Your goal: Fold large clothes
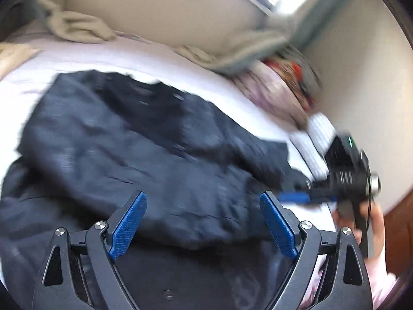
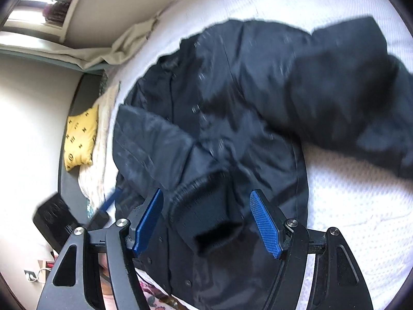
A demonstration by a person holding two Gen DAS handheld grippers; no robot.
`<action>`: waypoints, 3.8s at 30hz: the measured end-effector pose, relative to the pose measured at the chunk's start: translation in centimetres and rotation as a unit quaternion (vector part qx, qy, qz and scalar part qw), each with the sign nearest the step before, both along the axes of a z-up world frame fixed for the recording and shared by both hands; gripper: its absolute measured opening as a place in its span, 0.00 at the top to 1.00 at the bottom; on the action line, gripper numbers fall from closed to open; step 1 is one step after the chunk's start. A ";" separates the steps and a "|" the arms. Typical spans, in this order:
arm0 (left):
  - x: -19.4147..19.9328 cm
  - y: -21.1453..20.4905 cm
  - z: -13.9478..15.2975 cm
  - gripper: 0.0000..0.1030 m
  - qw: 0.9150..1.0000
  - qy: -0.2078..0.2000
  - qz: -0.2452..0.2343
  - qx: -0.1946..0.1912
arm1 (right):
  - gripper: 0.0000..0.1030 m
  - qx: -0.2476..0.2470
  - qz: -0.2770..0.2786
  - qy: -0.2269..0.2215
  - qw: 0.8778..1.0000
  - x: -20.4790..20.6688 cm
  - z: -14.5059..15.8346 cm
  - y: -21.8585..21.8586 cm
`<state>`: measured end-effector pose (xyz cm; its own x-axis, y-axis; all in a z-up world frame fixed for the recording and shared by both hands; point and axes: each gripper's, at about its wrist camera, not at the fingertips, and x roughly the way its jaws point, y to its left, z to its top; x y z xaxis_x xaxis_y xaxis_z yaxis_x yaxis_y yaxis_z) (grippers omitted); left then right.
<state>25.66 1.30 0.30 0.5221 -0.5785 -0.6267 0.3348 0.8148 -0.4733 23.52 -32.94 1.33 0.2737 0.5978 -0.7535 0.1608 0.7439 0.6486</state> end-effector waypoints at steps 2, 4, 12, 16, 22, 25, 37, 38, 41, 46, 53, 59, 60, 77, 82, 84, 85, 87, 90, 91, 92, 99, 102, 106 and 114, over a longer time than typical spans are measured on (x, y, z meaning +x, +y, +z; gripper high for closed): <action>-0.1 1.9 0.3 0.11 0.999 -0.001 0.031 -0.006 | 0.35 -0.007 0.013 0.000 1.000 -0.5 -0.4 0.6; -0.2 3.0 0.5 0.11 0.999 -0.003 0.049 -0.003 | 0.37 -0.030 0.026 -0.007 0.999 -1.1 -0.5 1.0; -0.2 6.0 1.4 0.11 0.996 0.003 0.088 -0.032 | 0.41 -0.091 0.058 -0.015 0.994 -3.1 -2.7 2.3; -0.2 6.8 2.0 0.11 0.993 -0.006 0.114 -0.027 | 0.36 0.043 0.008 0.007 0.999 -3.0 -3.9 0.9; 0.1 8.3 1.9 0.11 0.986 0.000 0.165 -0.003 | 0.27 0.086 -0.013 0.030 0.996 -1.9 -5.7 2.1; 0.2 9.3 2.0 0.11 0.982 0.005 0.188 -0.006 | 0.39 0.078 0.001 0.038 0.996 -0.6 -6.8 4.2; 0.5 12.6 0.8 0.11 0.965 0.027 0.261 0.004 | 0.95 -0.056 0.098 -0.098 0.989 6.2 -2.5 10.7; 0.5 12.8 0.7 0.11 0.964 0.029 0.264 0.005 | 0.95 -0.060 0.096 -0.109 0.988 6.6 -2.0 10.7; 0.5 13.1 0.3 0.11 0.963 0.031 0.266 0.009 | 0.95 -0.086 0.099 -0.162 0.978 7.4 0.3 10.6; 1.1 12.8 -0.5 0.11 0.964 0.036 0.262 0.020 | 0.95 -0.096 0.099 -0.206 0.969 8.3 1.6 9.9; 1.8 12.2 -1.2 0.11 0.958 0.041 0.276 0.067 | 0.76 -0.129 0.103 -0.119 0.979 8.9 -3.5 8.4; 2.6 11.3 -0.9 0.11 0.953 0.031 0.272 0.131 | 0.57 -0.104 0.058 -0.060 0.991 7.9 -2.9 5.3; 2.8 11.1 -0.8 0.11 0.953 0.028 0.269 0.138 | 0.57 -0.095 0.047 -0.060 0.993 7.7 -2.3 4.7; 12.5 9.8 -6.2 0.24 0.954 0.074 0.217 0.192 | 0.85 -0.213 0.096 -0.151 0.961 5.6 -0.8 10.0; 13.3 12.0 -9.2 0.16 0.947 0.120 0.241 0.174 | 0.85 -0.227 0.096 -0.129 0.961 5.9 -4.0 9.9; 13.3 12.6 -10.0 0.16 0.948 0.130 0.243 0.159 | 0.85 -0.221 0.094 -0.116 0.964 5.9 -5.0 9.7; 13.3 12.8 -10.3 0.15 0.948 0.131 0.244 0.156 | 0.86 -0.214 0.090 -0.107 0.967 6.0 -5.5 9.5; 13.3 12.7 -10.6 0.14 0.947 0.132 0.244 0.160 | 0.86 -0.199 0.083 -0.101 0.971 6.1 -6.3 9.0; 13.0 12.5 -11.0 0.13 0.946 0.125 0.245 0.171 | 0.99 -0.207 0.080 -0.100 0.970 6.2 -7.1 9.0; 12.9 12.4 -11.0 0.13 0.946 0.122 0.245 0.175 | 1.00 -0.216 0.082 -0.102 0.968 6.2 -7.4 9.1; 12.9 12.2 -11.1 0.12 0.946 0.118 0.245 0.179 | 1.00 -0.221 0.084 -0.108 0.966 6.2 -7.7 9.2; 12.7 12.2 -10.3 0.12 0.944 0.110 0.250 0.183 | 1.00 -0.202 0.072 -0.125 0.969 6.5 -8.6 8.7; 12.0 12.2 -8.7 0.12 0.941 0.104 0.258 0.193 | 1.00 -0.179 0.064 -0.110 0.976 6.6 -8.1 8.1; 10.6 11.5 -5.6 0.12 0.934 0.064 0.278 0.217 | 0.76 -0.145 0.031 -0.100 0.984 6.2 -5.8 6.9; 7.7 7.4 -2.3 0.07 0.953 0.026 0.242 0.180 | 0.44 -0.067 -0.017 -0.129 0.989 4.6 -0.8 4.1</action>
